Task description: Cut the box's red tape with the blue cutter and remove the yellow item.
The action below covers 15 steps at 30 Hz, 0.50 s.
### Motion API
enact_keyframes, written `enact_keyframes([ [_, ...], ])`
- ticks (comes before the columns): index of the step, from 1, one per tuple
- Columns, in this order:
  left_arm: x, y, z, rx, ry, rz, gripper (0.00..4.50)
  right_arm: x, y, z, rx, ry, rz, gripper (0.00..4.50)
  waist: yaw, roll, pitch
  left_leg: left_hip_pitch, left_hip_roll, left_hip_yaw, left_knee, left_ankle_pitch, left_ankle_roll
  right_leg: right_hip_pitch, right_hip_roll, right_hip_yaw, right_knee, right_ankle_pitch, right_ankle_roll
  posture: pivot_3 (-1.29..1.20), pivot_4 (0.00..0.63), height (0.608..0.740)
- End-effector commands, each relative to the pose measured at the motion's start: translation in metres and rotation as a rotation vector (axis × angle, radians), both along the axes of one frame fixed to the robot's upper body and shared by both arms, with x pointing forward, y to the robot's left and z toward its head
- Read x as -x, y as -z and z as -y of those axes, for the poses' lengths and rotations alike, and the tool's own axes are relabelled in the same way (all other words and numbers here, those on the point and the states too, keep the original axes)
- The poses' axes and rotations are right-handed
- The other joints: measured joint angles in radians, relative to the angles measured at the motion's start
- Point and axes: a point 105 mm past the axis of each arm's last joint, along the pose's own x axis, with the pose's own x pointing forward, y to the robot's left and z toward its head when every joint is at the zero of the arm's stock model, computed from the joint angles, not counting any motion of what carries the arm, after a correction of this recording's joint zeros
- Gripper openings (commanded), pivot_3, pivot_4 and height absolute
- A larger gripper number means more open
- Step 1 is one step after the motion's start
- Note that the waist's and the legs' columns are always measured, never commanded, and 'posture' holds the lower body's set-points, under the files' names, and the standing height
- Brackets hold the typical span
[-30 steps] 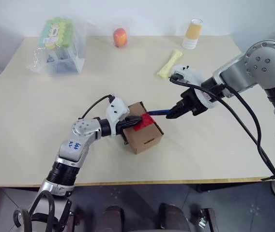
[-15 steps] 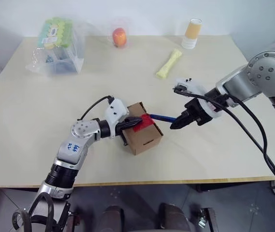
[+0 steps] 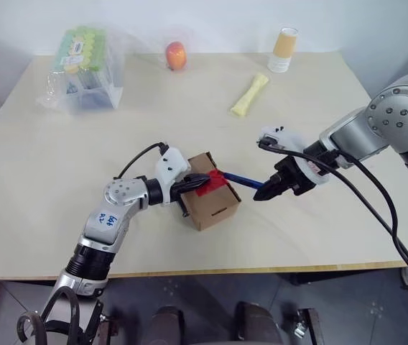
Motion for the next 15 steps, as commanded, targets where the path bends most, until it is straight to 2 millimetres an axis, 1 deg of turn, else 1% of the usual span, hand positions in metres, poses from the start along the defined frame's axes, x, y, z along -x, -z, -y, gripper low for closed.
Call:
enact_keyframes([
  [1, 0.0060, 0.0510, -0.0102, -0.102, -0.042, -0.188, 0.00, 0.0140, 0.0030, -0.0064, -0.016, -0.064, -0.048, 0.16, 0.000, 0.000, 0.000, 0.000, 0.000, 0.000, 0.000, 0.000, 0.000, 0.000, 0.000, 0.000, 0.000, 0.000, 0.000, 0.00, 0.150, 0.740],
  [15, 0.0072, 0.0511, -0.0139, -0.104, -0.055, -0.193, 0.00, 0.0202, 0.0109, -0.0082, -0.012, -0.088, -0.073, 0.16, -0.005, 0.000, 0.000, 0.000, 0.000, 0.000, 0.000, 0.000, 0.000, 0.000, 0.000, 0.000, 0.000, 0.000, 0.000, 0.00, 0.150, 0.740],
])
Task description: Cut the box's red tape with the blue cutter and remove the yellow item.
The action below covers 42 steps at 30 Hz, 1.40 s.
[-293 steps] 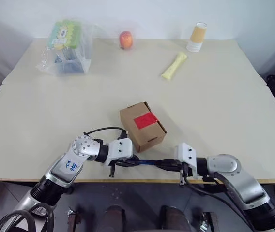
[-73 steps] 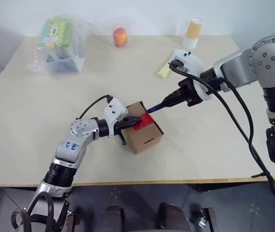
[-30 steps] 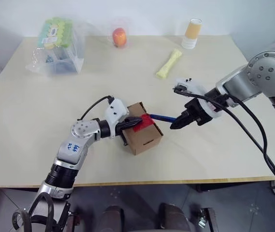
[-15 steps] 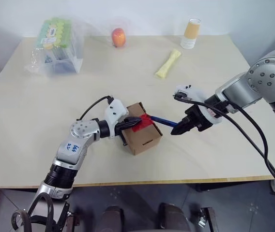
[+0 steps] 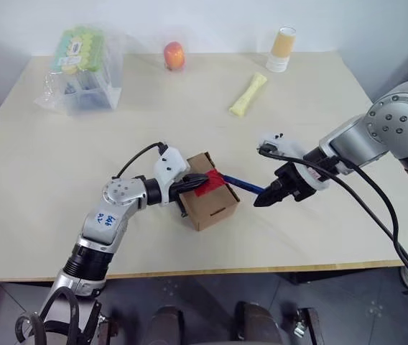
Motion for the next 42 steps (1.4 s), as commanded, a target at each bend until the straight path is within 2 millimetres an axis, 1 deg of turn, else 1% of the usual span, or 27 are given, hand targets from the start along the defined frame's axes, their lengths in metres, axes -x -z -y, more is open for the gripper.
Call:
enact_keyframes([
  [1, 0.006, 0.052, -0.011, -0.090, -0.047, -0.194, 0.00, 0.014, 0.004, -0.007, -0.008, -0.069, -0.041, 0.16, 0.000, 0.000, 0.000, 0.000, 0.000, 0.000, 0.000, 0.000, 0.000, 0.000, 0.000, 0.000, 0.000, 0.000, 0.000, 0.00, 0.150, 0.740],
  [6, 0.006, 0.051, -0.011, -0.090, -0.048, -0.193, 0.00, 0.013, 0.006, -0.007, 0.001, -0.066, -0.024, 0.16, 0.000, 0.000, 0.000, 0.000, 0.000, 0.000, 0.000, 0.000, 0.000, 0.000, 0.000, 0.000, 0.000, 0.000, 0.000, 0.00, 0.150, 0.740],
  [12, 0.005, 0.051, -0.010, -0.088, -0.048, -0.192, 0.00, 0.008, 0.003, -0.002, 0.028, -0.053, 0.048, 0.16, 0.000, 0.000, 0.000, 0.000, 0.000, 0.000, 0.000, 0.000, 0.000, 0.000, 0.000, 0.000, 0.000, 0.000, 0.000, 0.00, 0.150, 0.740],
  [16, 0.004, 0.050, -0.010, -0.085, -0.050, -0.186, 0.00, 0.009, -0.012, -0.004, -0.033, -0.070, 0.074, 0.16, 0.001, 0.000, 0.000, 0.000, 0.000, 0.000, 0.000, 0.000, 0.000, 0.000, 0.000, 0.000, 0.000, 0.000, 0.000, 0.00, 0.150, 0.740],
  [19, 0.004, 0.047, -0.011, -0.080, -0.047, -0.168, 0.00, 0.009, -0.018, -0.003, -0.058, -0.071, 0.097, 0.16, 0.001, 0.000, 0.000, 0.000, 0.000, 0.000, 0.000, 0.000, 0.000, 0.000, 0.000, 0.000, 0.000, 0.000, 0.000, 0.00, 0.150, 0.740],
  [22, 0.003, 0.035, -0.011, -0.028, -0.032, -0.138, 0.00, 0.009, -0.028, 0.000, -0.106, -0.069, 0.130, 0.16, 0.003, 0.000, 0.000, 0.000, 0.000, 0.000, 0.000, 0.000, 0.000, 0.000, 0.000, 0.000, 0.000, 0.000, 0.000, 0.00, 0.150, 0.740],
  [25, 0.006, 0.017, -0.012, 0.047, 0.008, -0.102, 0.00, 0.005, -0.035, 0.000, -0.172, -0.057, 0.174, 0.16, 0.002, 0.000, 0.000, -0.001, 0.000, 0.000, 0.000, 0.000, 0.000, -0.001, 0.000, 0.000, 0.000, 0.000, 0.000, 0.00, 0.150, 0.740],
  [26, 0.009, 0.006, -0.012, 0.082, 0.045, -0.078, 0.00, 0.001, -0.037, 0.002, -0.197, -0.041, 0.205, 0.16, 0.002, 0.000, 0.000, -0.001, 0.000, 0.001, 0.000, 0.000, 0.000, -0.001, 0.000, 0.000, 0.000, 0.000, 0.000, 0.00, 0.150, 0.740],
  [28, 0.013, -0.018, -0.024, 0.153, 0.074, -0.041, 0.00, -0.015, -0.038, 0.009, -0.244, 0.007, 0.315, 0.16, 0.003, 0.000, 0.000, -0.002, 0.000, 0.001, 0.000, 0.000, 0.000, -0.002, 0.000, 0.000, -0.001, 0.000, 0.000, 0.00, 0.150, 0.740],
  [31, 0.011, -0.034, -0.044, 0.173, 0.043, -0.021, 0.00, -0.030, -0.030, 0.016, -0.260, 0.061, 0.405, 0.16, 0.003, -0.001, 0.001, -0.005, 0.000, 0.001, 0.001, 0.000, 0.000, -0.004, 0.000, 0.000, -0.001, 0.000, 0.000, 0.00, 0.150, 0.740],
  [33, 0.014, -0.031, -0.063, 0.121, 0.011, -0.059, 0.00, -0.040, -0.018, 0.019, -0.257, 0.096, 0.445, 0.16, 0.001, -0.001, 0.001, -0.005, 0.000, 0.001, 0.000, 0.000, 0.000, -0.004, 0.000, 0.000, -0.002, 0.000, 0.000, 0.00, 0.150, 0.740],
  [35, 0.023, -0.017, -0.077, 0.022, 0.018, -0.106, 0.00, -0.046, -0.008, 0.016, -0.252, 0.101, 0.482, 0.16, -0.006, 0.000, 0.001, -0.005, 0.000, 0.001, 0.000, 0.000, 0.000, -0.004, 0.000, 0.000, -0.002, 0.000, 0.000, 0.00, 0.150, 0.740],
  [36, 0.027, -0.010, -0.080, -0.013, 0.026, -0.133, 0.00, -0.048, -0.004, 0.014, -0.251, 0.096, 0.494, 0.16, -0.011, 0.000, 0.001, -0.005, 0.000, 0.002, 0.000, 0.000, 0.000, -0.004, 0.000, 0.000, -0.002, 0.000, 0.000, 0.00, 0.150, 0.740],
  [39, 0.037, 0.004, -0.077, -0.045, 0.043, -0.176, 0.00, -0.048, 0.002, 0.008, -0.242, 0.067, 0.517, 0.16, -0.015, 0.000, 0.002, -0.005, 0.000, 0.002, -0.001, 0.000, 0.000, -0.005, 0.000, -0.001, -0.002, 0.000, 0.000, 0.00, 0.150, 0.740],
  [40, 0.039, 0.007, -0.073, -0.041, 0.052, -0.180, 0.00, -0.047, 0.003, 0.007, -0.234, 0.054, 0.521, 0.16, -0.015, 0.000, 0.003, -0.005, 0.000, 0.001, -0.001, 0.000, 0.000, -0.005, 0.000, -0.001, -0.002, 0.000, 0.000, 0.00, 0.150, 0.740],
  [42, 0.042, 0.016, -0.056, -0.014, 0.071, -0.190, 0.00, -0.045, 0.001, 0.006, -0.218, 0.021, 0.524, 0.16, -0.010, 0.000, 0.003, -0.006, 0.000, 0.001, 0.000, 0.000, 0.000, -0.005, 0.000, -0.001, -0.002, 0.000, 0.000, 0.00, 0.150, 0.740],
])
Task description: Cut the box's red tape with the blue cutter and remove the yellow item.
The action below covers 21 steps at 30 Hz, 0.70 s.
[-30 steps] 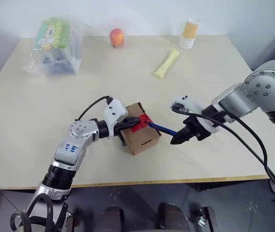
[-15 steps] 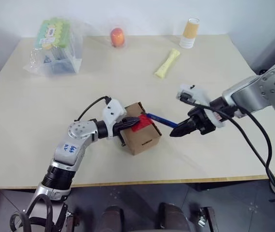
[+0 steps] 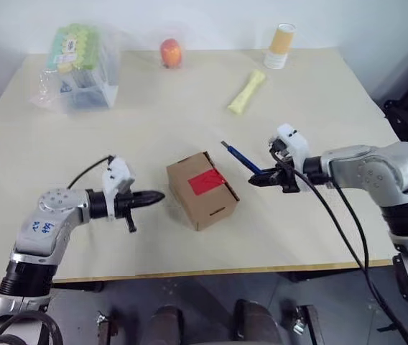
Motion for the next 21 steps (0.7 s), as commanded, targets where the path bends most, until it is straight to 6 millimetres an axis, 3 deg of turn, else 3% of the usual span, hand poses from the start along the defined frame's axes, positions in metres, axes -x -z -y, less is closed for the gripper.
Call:
enact_keyframes([
  [1, 0.007, 0.002, 0.033, 0.030, 0.067, 0.039, 0.00, 0.005, -0.018, -0.005, 0.021, -0.062, 0.066, 0.16, 0.005, 0.000, 0.000, 0.000, 0.000, 0.000, 0.001, 0.000, 0.000, 0.000, 0.000, 0.000, 0.000, 0.000, 0.000, 0.00, 0.150, 0.740],
  [9, 0.008, 0.016, 0.077, 0.066, 0.128, 0.038, 0.00, 0.009, -0.027, 0.004, 0.083, -0.102, 0.043, 0.16, 0.003, 0.000, 0.000, 0.000, 0.000, 0.000, 0.001, 0.000, 0.000, 0.001, 0.000, 0.000, 0.000, 0.000, 0.000, 0.00, 0.150, 0.740],
  [15, 0.018, 0.008, 0.085, 0.100, 0.196, 0.045, 0.00, 0.017, -0.039, 0.008, 0.093, -0.136, 0.005, 0.16, -0.003, 0.000, 0.000, 0.000, 0.000, 0.000, 0.001, 0.000, 0.000, 0.000, 0.000, 0.000, 0.000, 0.000, 0.000, 0.00, 0.150, 0.740],
  [16, 0.019, -0.001, 0.082, 0.119, 0.215, 0.078, 0.00, 0.020, -0.044, 0.007, 0.068, -0.143, -0.017, 0.16, -0.004, 0.000, 0.000, 0.000, 0.000, 0.000, 0.001, 0.000, 0.000, 0.001, 0.000, 0.000, 0.000, 0.000, 0.000, 0.00, 0.150, 0.740],
  [19, 0.008, -0.072, 0.057, 0.215, 0.180, 0.326, 0.18, 0.030, -0.067, 0.000, -0.088, -0.124, -0.153, 0.16, -0.005, 0.000, 0.002, 0.000, 0.000, 0.000, 0.001, 0.000, 0.000, 0.000, 0.000, 0.000, 0.000, 0.000, 0.000, 0.00, 0.150, 0.740],
  [21, 0.011, -0.090, 0.049, 0.162, 0.212, 0.446, 0.52, 0.034, -0.070, -0.003, -0.138, -0.137, -0.206, 0.16, -0.007, 0.000, 0.002, -0.001, 0.001, -0.001, 0.002, 0.000, 0.000, 0.000, 0.000, 0.000, 0.001, 0.000, 0.000, 0.00, 0.150, 0.740],
])
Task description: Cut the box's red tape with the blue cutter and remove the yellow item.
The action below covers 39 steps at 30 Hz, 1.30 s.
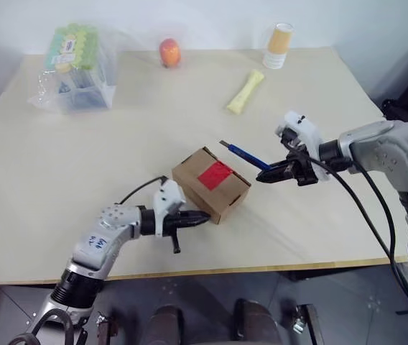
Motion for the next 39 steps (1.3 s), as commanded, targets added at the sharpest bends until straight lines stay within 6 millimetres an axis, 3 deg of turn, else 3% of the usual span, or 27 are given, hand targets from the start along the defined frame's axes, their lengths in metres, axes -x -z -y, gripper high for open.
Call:
enact_keyframes([
  [1, 0.010, -0.067, -0.017, -0.034, 0.038, 0.386, 0.82, 0.012, -0.021, -0.003, -0.122, -0.031, -0.080, 0.16, -0.001, 0.000, 0.000, 0.000, 0.000, 0.000, 0.000, 0.000, 0.000, 0.000, 0.000, 0.000, 0.001, 0.000, 0.000, 0.00, 0.150, 0.740],
  [4, 0.009, -0.103, -0.015, -0.068, 0.044, 0.667, 1.74, 0.018, -0.019, -0.006, -0.167, -0.060, -0.150, 0.16, 0.007, 0.000, 0.000, 0.001, -0.001, 0.000, 0.000, 0.000, 0.000, 0.002, -0.001, 0.000, 0.000, 0.000, 0.000, 0.00, 0.150, 0.740],
  [6, 0.004, -0.113, -0.009, -0.099, 0.062, 0.780, 2.34, 0.021, -0.016, -0.009, -0.169, -0.070, -0.177, 0.16, 0.013, -0.001, 0.000, 0.000, -0.001, -0.001, 0.000, -0.001, 0.000, 0.002, -0.001, -0.002, -0.001, 0.000, 0.000, 0.00, 0.150, 0.740],
  [9, -0.011, -0.108, 0.010, -0.225, 0.119, 0.967, 3.26, 0.030, -0.007, -0.018, -0.158, -0.112, -0.216, 0.16, 0.018, -0.001, 0.000, 0.000, -0.001, 0.000, 0.000, 0.000, 0.000, 0.002, -0.001, -0.002, -0.001, 0.000, 0.000, 0.00, 0.150, 0.740],
  [12, -0.014, -0.099, 0.025, -0.261, 0.210, 1.008, 4.10, 0.036, -0.004, -0.022, -0.150, -0.126, -0.230, 0.16, 0.015, -0.001, 0.000, 0.000, -0.001, 0.000, 0.000, 0.000, 0.000, 0.002, -0.001, -0.002, -0.002, 0.000, 0.000, 0.00, 0.150, 0.740],
  [18, -0.014, -0.080, 0.031, -0.298, 0.320, 0.971, 4.10, 0.038, -0.005, -0.027, -0.150, -0.116, -0.231, 0.16, -0.005, -0.001, 0.000, 0.000, -0.001, 0.000, -0.001, 0.000, 0.000, 0.001, -0.001, -0.003, -0.001, 0.000, 0.000, 0.00, 0.150, 0.740],
  [25, -0.019, -0.082, 0.036, -0.260, 0.290, 0.937, 4.10, 0.042, -0.004, -0.034, -0.162, -0.121, -0.223, 0.16, 0.001, -0.001, 0.000, 0.000, -0.001, 0.000, 0.000, -0.001, 0.000, 0.001, -0.001, -0.003, -0.001, 0.000, 0.000, 0.00, 0.150, 0.740],
  [35, -0.016, -0.072, 0.032, -0.291, 0.313, 0.877, 1.18, 0.042, -0.002, -0.038, -0.201, -0.083, -0.209, 0.16, -0.001, -0.001, 0.000, 0.000, -0.001, -0.001, 0.000, -0.001, 0.000, 0.001, -0.001, -0.003, -0.001, 0.000, 0.000, 0.00, 0.150, 0.740],
  [37, -0.017, -0.072, 0.031, -0.288, 0.303, 0.868, 0.79, 0.040, -0.004, -0.037, -0.208, -0.066, -0.194, 0.16, 0.000, -0.001, 0.000, 0.000, -0.001, -0.001, 0.000, -0.001, 0.000, 0.001, -0.001, -0.003, -0.001, 0.000, 0.000, 0.00, 0.150, 0.740],
  [39, -0.017, -0.073, 0.031, -0.278, 0.293, 0.865, 0.57, 0.039, -0.006, -0.036, -0.205, -0.056, -0.166, 0.92, 0.001, -0.001, 0.000, 0.000, -0.001, -0.001, 0.000, -0.001, 0.001, 0.001, -0.001, -0.003, -0.001, 0.000, 0.000, 0.00, 0.150, 0.740],
])
